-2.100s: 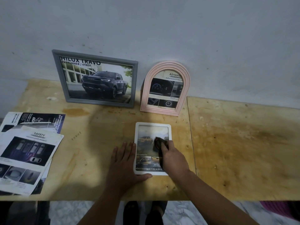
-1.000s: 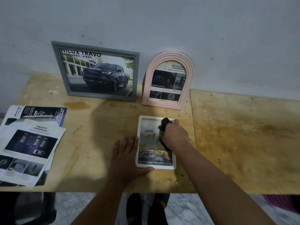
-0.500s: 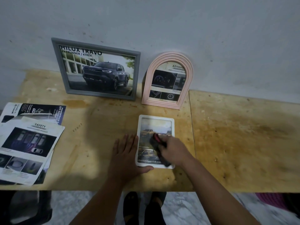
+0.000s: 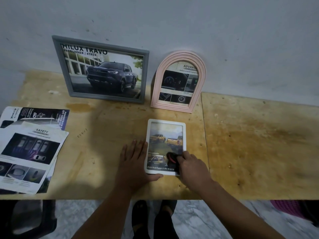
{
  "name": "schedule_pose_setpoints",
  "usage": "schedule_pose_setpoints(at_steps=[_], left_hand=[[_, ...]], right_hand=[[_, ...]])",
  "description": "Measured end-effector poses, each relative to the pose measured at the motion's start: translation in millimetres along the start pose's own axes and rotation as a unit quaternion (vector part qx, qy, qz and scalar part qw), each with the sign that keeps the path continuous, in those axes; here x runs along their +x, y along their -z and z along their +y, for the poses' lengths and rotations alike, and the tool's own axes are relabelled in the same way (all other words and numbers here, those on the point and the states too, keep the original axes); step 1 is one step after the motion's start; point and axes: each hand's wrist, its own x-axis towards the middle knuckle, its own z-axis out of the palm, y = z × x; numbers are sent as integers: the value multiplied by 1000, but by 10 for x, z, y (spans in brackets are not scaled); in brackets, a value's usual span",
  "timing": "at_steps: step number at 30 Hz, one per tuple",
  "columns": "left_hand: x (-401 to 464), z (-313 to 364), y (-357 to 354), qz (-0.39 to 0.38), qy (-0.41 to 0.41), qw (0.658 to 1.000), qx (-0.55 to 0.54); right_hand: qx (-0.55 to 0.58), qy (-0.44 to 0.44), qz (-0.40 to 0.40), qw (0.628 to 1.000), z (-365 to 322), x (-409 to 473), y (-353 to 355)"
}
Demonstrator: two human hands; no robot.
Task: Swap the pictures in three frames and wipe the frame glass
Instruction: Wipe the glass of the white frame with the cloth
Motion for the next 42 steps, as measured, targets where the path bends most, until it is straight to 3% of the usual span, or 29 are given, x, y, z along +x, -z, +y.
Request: schedule_pose_setpoints(at_steps=[5, 10, 11, 13, 15, 18, 21, 25, 28, 33, 36, 39, 42], left_hand=[[3, -17, -12, -3, 2, 1000, 1], [9, -14, -40, 18, -6, 1000, -3], [8, -20, -54, 23, -9, 1000, -1], [1, -31, -70, 23, -15, 1000, -1], [-4, -45, -72, 6, -10, 1000, -2], [1, -58, -57, -20, -3, 1000, 3], [9, -74, -54, -32, 4, 999, -2], [19, -70, -56, -32, 8, 999, -7], [12, -86, -88, -12, -7, 1000, -11], [14, -112, -100, -2, -6, 1000, -16], [23, -90, -51, -25, 11, 1000, -4], [20, -82, -20, -33, 13, 999, -4], [18, -82, -20, -32, 15, 999, -4]], right_hand=[[23, 6, 6, 1000, -157, -58, -163], [150, 49, -11, 987, -450, 81, -100], [203, 48, -51, 977, -428, 136, -18], [374, 28, -134, 917, -308, 246, 210], [437, -1, -69, 897, -144, 430, 425], [270, -38, 102, 957, -13, 821, 531], [102, -39, 114, 987, -116, 1077, 293], [88, 62, 149, 983, -385, 944, -104], [107, 111, 116, 981, -466, 654, -270], [171, 226, -46, 958, -247, 449, 158], [201, 117, 25, 972, -38, 814, 466], [66, 4, 102, 993, 24, 1200, 488], [-37, 57, 101, 993, -226, 1152, 232]])
